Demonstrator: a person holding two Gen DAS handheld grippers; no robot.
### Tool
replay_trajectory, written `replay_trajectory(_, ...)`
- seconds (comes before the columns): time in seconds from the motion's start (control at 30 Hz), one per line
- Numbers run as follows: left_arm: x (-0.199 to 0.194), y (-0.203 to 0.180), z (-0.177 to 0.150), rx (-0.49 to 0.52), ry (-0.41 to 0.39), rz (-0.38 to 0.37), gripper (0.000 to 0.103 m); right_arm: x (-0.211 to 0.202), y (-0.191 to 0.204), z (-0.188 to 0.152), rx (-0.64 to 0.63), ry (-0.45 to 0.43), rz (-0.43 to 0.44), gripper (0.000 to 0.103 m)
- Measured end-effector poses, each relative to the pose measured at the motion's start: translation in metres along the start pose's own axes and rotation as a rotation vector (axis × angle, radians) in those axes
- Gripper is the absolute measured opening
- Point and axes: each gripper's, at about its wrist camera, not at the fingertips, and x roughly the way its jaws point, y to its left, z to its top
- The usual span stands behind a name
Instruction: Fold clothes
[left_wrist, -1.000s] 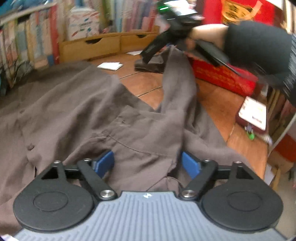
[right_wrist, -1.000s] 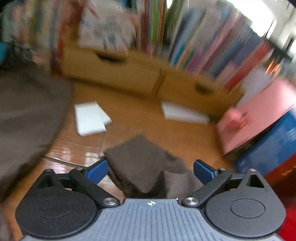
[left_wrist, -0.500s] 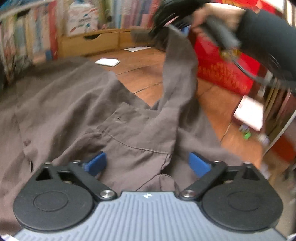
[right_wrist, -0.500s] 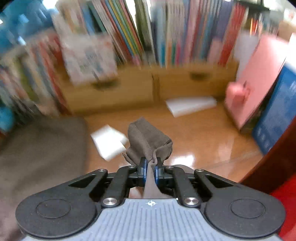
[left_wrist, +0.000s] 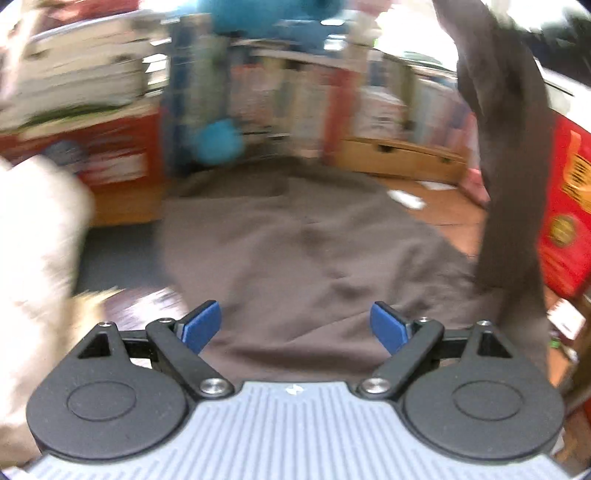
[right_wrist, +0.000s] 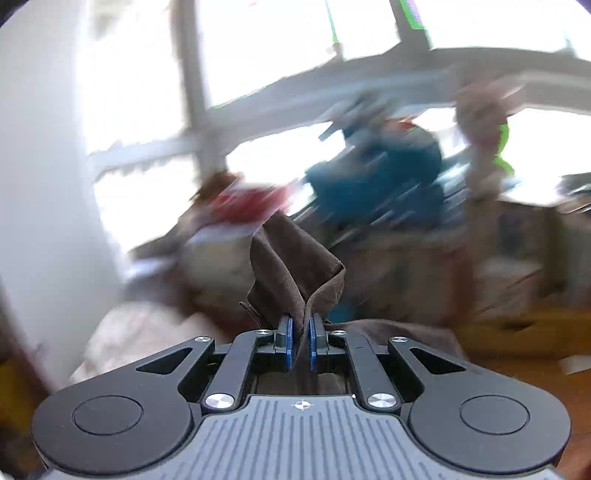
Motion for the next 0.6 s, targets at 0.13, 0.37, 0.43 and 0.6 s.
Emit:
replay_trajectory(0.13,-0.013,0.033,-0.015,-0.073,0.018,0.062,0.089,0.075,0.018,-0.074,0.023,0.221,0.072,0.013)
replay_trajectory(0.37,-0.02,0.049,-0.016,-0.084,0.036,0.066,0.09,0.056,0.013,-0.139,0.061,0.306,0.138,0.091)
replay_trajectory(0.43,-0.019,0.048,-0.007,-0.084,0.027,-0.008,0.096,0.016,0.014,-0.131,0.005,0.225,0.188,0.099)
replay_trajectory(0.6,0.007,0.028,0.014,0.01,0.059,-0.125,0.101,-0.052,-0.034,-0.105,-0.067,0.068,0.041,0.102)
